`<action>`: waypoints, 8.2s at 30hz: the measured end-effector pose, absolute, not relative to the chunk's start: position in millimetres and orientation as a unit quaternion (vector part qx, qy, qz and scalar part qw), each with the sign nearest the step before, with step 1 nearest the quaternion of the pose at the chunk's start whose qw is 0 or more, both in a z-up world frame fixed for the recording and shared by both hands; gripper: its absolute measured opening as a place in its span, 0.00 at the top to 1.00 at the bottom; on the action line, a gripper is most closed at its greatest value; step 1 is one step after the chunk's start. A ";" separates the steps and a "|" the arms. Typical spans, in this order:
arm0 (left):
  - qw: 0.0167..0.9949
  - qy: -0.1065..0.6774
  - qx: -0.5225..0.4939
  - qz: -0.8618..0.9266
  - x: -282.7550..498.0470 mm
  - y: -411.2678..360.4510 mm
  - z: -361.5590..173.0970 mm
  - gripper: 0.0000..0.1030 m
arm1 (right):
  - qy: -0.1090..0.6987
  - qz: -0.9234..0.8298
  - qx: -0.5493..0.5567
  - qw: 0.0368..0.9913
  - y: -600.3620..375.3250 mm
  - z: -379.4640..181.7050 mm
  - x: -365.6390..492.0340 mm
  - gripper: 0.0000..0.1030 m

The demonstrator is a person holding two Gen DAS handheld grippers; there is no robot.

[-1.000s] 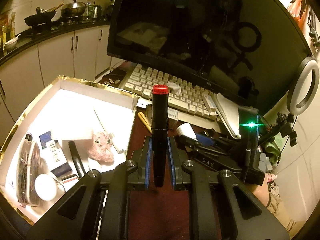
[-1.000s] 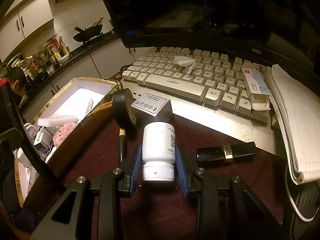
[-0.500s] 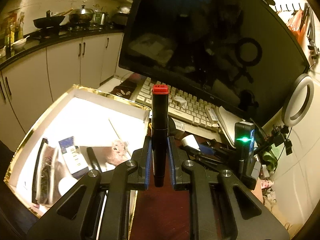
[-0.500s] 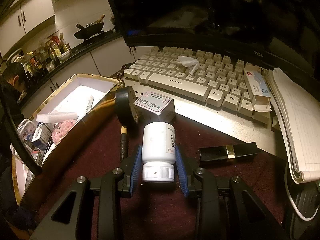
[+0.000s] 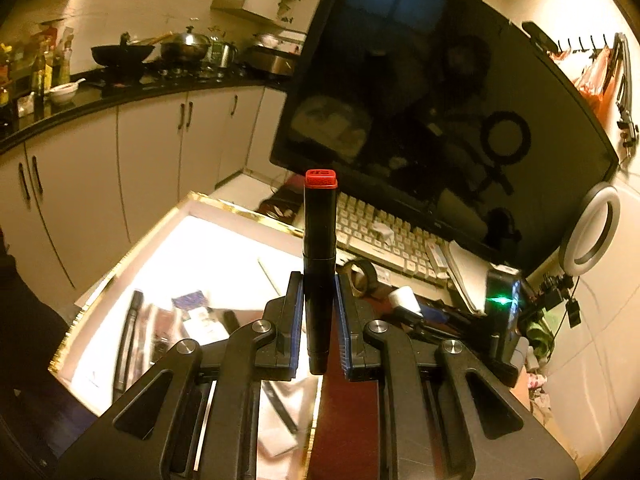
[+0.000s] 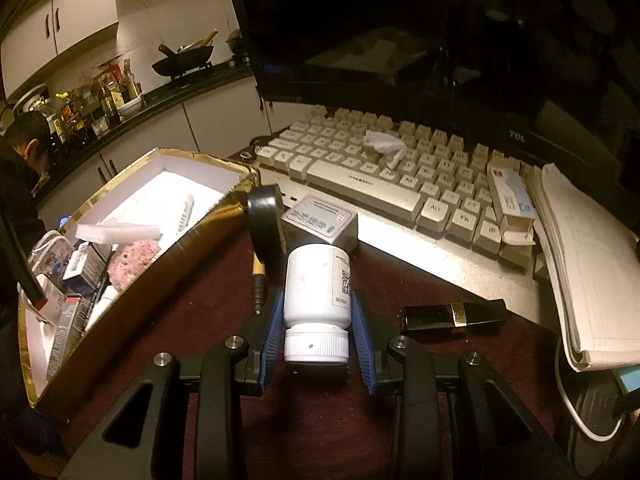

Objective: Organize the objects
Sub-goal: 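Carry the black marker with the left gripper while the right carries the pill bottle over the tray, then lower the marker and pill bottle into the tray and open both grippers, then move both grippers back over the desk, then grasp the black tape roll by its ring with the left gripper, then grasp the white printed box with the right gripper while the left holds the tape roll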

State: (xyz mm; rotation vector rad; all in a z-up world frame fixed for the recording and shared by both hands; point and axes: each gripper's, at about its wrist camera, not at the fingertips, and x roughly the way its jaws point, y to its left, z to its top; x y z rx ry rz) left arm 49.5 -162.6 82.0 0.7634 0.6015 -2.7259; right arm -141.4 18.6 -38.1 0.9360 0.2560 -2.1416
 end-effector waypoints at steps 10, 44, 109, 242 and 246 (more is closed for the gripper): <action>0.150 0.215 0.233 -0.936 75.1 -190.9 88.2 0.86 | 0.102 -0.836 0.359 0.402 5.7 -25.3 -120.1 0.68; 0.236 0.230 0.285 -0.900 70.5 -294.3 33.4 0.86 | 0.147 -0.819 0.331 0.446 -84.6 -2.4 -81.4 0.68; 0.204 0.219 0.416 -0.859 0.3 -286.8 12.2 0.53 | 0.139 -0.827 0.324 0.438 -103.6 -5.5 -121.8 0.48; -0.064 0.270 0.349 -0.895 -10.5 -137.4 14.1 0.92 | 0.017 -0.847 0.444 0.294 -39.5 -45.8 -195.5 0.32; -0.059 0.274 0.343 -0.896 -4.8 -143.4 15.0 0.92 | 0.037 -0.851 0.436 0.290 -43.3 -49.8 -192.4 0.32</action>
